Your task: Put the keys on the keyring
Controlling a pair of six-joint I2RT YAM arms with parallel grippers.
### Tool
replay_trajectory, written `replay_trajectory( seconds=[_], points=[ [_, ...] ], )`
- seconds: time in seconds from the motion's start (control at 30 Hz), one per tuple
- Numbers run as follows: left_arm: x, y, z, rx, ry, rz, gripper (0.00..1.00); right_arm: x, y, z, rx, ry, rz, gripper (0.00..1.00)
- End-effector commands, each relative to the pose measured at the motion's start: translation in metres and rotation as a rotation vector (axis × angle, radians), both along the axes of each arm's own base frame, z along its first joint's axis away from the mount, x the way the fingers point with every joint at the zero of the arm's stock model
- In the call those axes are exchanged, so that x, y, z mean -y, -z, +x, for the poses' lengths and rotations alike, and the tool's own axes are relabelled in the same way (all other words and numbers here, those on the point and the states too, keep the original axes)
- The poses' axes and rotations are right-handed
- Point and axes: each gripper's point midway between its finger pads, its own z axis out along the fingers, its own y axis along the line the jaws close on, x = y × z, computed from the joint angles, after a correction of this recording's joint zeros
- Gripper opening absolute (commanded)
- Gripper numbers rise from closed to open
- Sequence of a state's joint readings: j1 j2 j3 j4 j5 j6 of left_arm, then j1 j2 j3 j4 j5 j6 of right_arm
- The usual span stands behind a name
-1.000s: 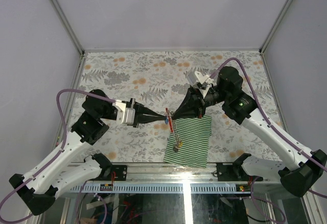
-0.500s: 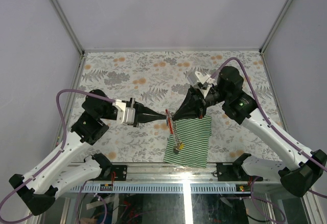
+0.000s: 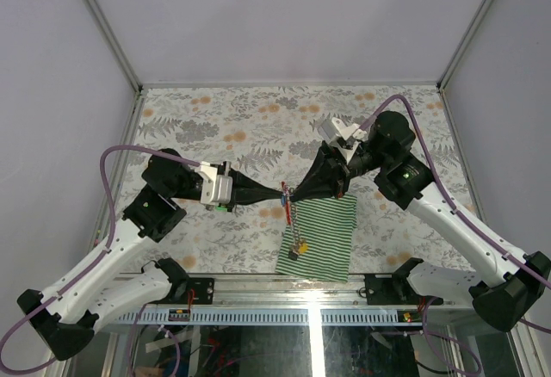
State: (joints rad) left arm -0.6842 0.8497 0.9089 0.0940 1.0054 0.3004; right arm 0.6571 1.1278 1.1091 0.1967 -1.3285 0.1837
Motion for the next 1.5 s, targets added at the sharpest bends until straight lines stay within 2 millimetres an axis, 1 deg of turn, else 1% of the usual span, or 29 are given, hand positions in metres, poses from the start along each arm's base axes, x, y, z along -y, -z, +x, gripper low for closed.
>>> replay_trajectory(
  seconds=[0.0, 0.6, 1.47],
  points=[
    [-0.003, -0.023, -0.001, 0.052, -0.009, -0.053, 0.0, 0.001, -0.014, -0.007, 0.058, -0.022, 0.049, 0.0],
    [-0.005, -0.024, -0.011, 0.065, 0.036, -0.046, 0.0, -0.003, -0.009, 0.001, 0.048, 0.007, 0.038, 0.0],
    [-0.004, -0.024, -0.018, 0.061, 0.092, -0.033, 0.0, -0.007, -0.005, 0.007, 0.044, 0.031, 0.033, 0.0]
  ],
)
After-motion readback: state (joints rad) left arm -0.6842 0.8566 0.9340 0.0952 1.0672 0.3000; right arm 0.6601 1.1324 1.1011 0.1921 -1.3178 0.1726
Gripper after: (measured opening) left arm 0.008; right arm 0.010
